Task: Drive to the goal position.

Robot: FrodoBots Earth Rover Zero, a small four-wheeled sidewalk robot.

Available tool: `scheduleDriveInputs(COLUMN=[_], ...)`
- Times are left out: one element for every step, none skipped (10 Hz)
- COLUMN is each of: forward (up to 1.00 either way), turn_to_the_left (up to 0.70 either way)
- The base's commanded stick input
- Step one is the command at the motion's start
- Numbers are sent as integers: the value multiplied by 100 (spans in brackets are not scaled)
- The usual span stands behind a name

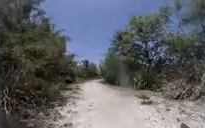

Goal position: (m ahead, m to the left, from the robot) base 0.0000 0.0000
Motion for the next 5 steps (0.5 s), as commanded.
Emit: scheduleDriveInputs(forward=[30,30,30,30,30], turn_to_the_left=[0,0,0,0,0])
